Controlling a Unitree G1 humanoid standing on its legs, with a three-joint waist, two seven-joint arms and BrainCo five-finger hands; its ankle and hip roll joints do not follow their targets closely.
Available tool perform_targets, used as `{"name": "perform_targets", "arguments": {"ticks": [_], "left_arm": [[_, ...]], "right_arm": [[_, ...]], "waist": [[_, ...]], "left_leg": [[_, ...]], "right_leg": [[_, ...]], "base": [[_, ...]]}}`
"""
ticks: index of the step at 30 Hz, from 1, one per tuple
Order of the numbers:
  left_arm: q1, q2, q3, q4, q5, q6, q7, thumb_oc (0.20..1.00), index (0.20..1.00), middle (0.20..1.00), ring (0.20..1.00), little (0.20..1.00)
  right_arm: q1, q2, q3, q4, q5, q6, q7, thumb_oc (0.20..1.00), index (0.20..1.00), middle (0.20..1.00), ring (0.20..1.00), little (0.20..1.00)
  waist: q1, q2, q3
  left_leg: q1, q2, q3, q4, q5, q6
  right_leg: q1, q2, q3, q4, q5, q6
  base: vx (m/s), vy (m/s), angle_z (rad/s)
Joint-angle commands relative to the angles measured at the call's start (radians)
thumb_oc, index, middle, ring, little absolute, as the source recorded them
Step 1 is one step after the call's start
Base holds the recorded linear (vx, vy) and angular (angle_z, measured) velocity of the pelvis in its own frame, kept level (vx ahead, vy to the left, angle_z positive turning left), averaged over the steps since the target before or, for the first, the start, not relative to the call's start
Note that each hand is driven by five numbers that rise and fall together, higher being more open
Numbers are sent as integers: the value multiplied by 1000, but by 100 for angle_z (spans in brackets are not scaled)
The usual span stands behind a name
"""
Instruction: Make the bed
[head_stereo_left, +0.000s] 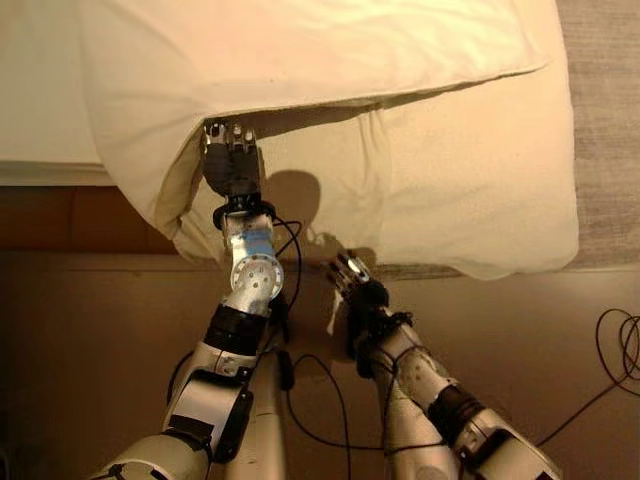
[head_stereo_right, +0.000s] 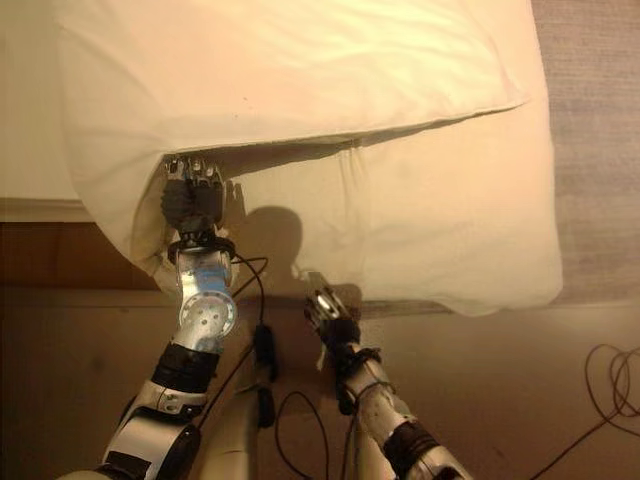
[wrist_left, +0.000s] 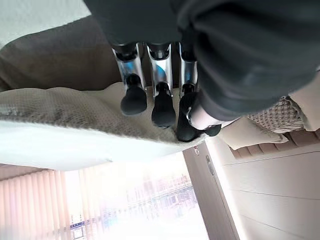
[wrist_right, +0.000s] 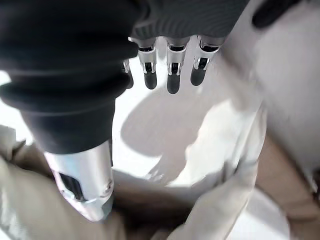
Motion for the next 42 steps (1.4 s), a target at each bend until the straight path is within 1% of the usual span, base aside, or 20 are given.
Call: {"name": "perform_targets", "arguments": {"ticks": [1, 6, 10, 18, 20, 25, 28, 31, 35, 36, 40, 42], "left_arm": [[-25, 16, 0, -172, 80, -51, -87, 200, 200, 200, 200, 200], [-21, 15, 1, -185, 101, -60, -73, 200, 200, 200, 200, 200], [-38, 12, -6, -181, 112, -64, -71, 200, 200, 200, 200, 200], [-60, 17, -26, -178, 117, -64, -70, 200, 200, 200, 200, 200], [-60, 18, -28, -174, 114, -66, -72, 200, 200, 200, 200, 200], [-51, 20, -28, -176, 116, -63, -75, 200, 200, 200, 200, 200], [-40, 34, -18, -185, 123, -63, -70, 200, 200, 200, 200, 200], [-26, 51, -10, -190, 131, -62, -62, 200, 200, 200, 200, 200], [-1, 75, -1, -203, 134, -55, -60, 200, 200, 200, 200, 200], [11, 88, 5, -204, 132, -52, -59, 200, 200, 200, 200, 200], [22, 93, 7, -198, 124, -43, -62, 200, 200, 200, 200, 200], [41, 92, 5, -191, 107, -26, -76, 200, 200, 200, 200, 200]], "right_arm": [[-42, 42, -41, -67, 108, -82, 33, 1000, 1000, 1000, 1000, 1000], [-145, 85, -96, -61, 193, -140, 20, 1000, 1000, 1000, 1000, 1000], [-227, 98, -137, -39, 229, -155, 25, 1000, 1000, 1000, 1000, 1000], [-363, 109, -191, 15, 253, -177, -14, 1000, 1000, 1000, 1000, 1000], [-394, 112, -211, 12, 274, -182, -10, 1000, 1000, 1000, 1000, 1000], [-439, 86, -231, -18, 272, -191, -9, 1000, 1000, 1000, 1000, 1000], [-455, 52, -246, -57, 272, -203, -14, 1000, 1000, 1000, 1000, 1000], [-479, 17, -265, -56, 266, -222, -40, 1000, 1000, 1000, 1000, 1000], [-517, -28, -299, -39, 253, -239, -86, 1000, 1000, 1000, 1000, 1000], [-527, -52, -307, -27, 241, -236, -99, 1000, 1000, 1000, 1000, 1000], [-519, -87, -309, -25, 218, -224, -108, 1000, 1000, 1000, 1000, 1000], [-486, -92, -294, -39, 198, -207, -105, 1000, 1000, 1000, 1000, 1000]], "waist": [[27, 42, -28], [51, 55, -27], [69, 70, -27], [99, 84, -31], [108, 88, -28], [116, 89, -30], [122, 89, -31], [131, 92, -30], [141, 92, -31], [145, 90, -28], [147, 85, -24], [142, 81, -20]], "left_leg": [[-14, -11, 5, 113, -145, 25], [-11, -27, -2, 110, -143, 30], [-10, -38, -11, 101, -143, 34], [-20, -58, -25, 112, -149, 44], [-20, -62, -26, 113, -149, 46], [-25, -70, -27, 111, -149, 50], [-27, -75, -32, 112, -150, 51], [-23, -83, -35, 106, -151, 55], [-23, -88, -41, 107, -155, 57], [-21, -90, -42, 104, -155, 56], [-19, -92, -41, 97, -149, 50], [-12, -93, -44, 91, -148, 51]], "right_leg": [[21, 5, 18, -206, 171, 112], [28, -4, 10, -203, 166, 112], [29, -11, 4, -203, 166, 114], [24, -20, -1, -192, 160, 119], [25, -22, 1, -192, 161, 122], [23, -27, -3, -191, 155, 122], [23, -30, -6, -190, 153, 124], [27, -35, -9, -196, 157, 130], [29, -40, -13, -190, 150, 129], [31, -41, -14, -191, 151, 131], [37, -45, -23, -198, 150, 133], [43, -45, -27, -198, 149, 132]], "base": [[1, 33, 8], [6, 45, 2], [2, 42, 8], [13, 50, 5], [18, 54, 9], [26, 36, 8], [26, 30, 10], [31, 28, 9], [32, 17, 6], [20, 19, 9], [14, -4, 4], [23, -12, 7]]}}
